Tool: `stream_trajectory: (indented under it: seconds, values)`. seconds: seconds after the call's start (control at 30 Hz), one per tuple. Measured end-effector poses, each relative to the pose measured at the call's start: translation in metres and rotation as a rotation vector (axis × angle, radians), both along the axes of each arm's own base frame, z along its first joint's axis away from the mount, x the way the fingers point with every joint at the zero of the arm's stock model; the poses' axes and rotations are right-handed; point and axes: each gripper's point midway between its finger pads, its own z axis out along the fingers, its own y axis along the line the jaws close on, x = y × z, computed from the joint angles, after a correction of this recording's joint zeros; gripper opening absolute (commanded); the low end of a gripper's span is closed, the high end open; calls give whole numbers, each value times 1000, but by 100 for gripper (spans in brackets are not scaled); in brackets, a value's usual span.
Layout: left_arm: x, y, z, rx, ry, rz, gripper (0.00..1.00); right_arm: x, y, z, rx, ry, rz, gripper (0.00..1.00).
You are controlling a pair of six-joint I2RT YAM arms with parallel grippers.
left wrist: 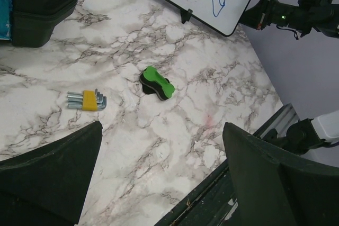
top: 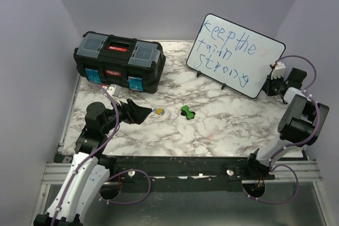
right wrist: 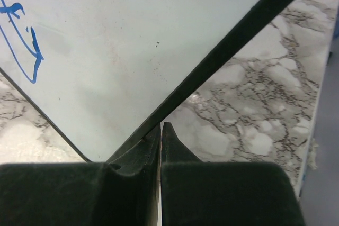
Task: Erase the whiteboard
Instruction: Adjust the whiteboard for the whiteboard stand.
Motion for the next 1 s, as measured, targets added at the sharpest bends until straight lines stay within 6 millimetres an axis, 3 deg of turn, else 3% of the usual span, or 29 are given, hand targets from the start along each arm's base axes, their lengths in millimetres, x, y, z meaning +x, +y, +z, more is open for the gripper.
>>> stream_trajectory:
  seconds: [0.17, 0.43, 0.57, 0.77, 0.87, 1.0]
  values:
    - [0, -1, 0, -5, 5, 0, 94, -7, 11, -2, 9, 31, -10, 6]
    - [-3, -8, -4, -5, 31, -17, 93, -34, -10, 21, -79, 43, -131, 12]
    - [-12, -33, -18, 22, 99, -80, 92, -53, -15, 26, -98, 73, -163, 22]
    - [-23, -85, -26, 110, 209, -119, 92, -88, 3, 37, -82, 117, -155, 31]
    - [-14, -118, -20, 138, 271, -72, 91, -94, 13, 55, -64, 82, -149, 32]
    - [16, -155, -21, 189, 442, 91, 88, -97, 32, 69, 15, 49, -122, 32]
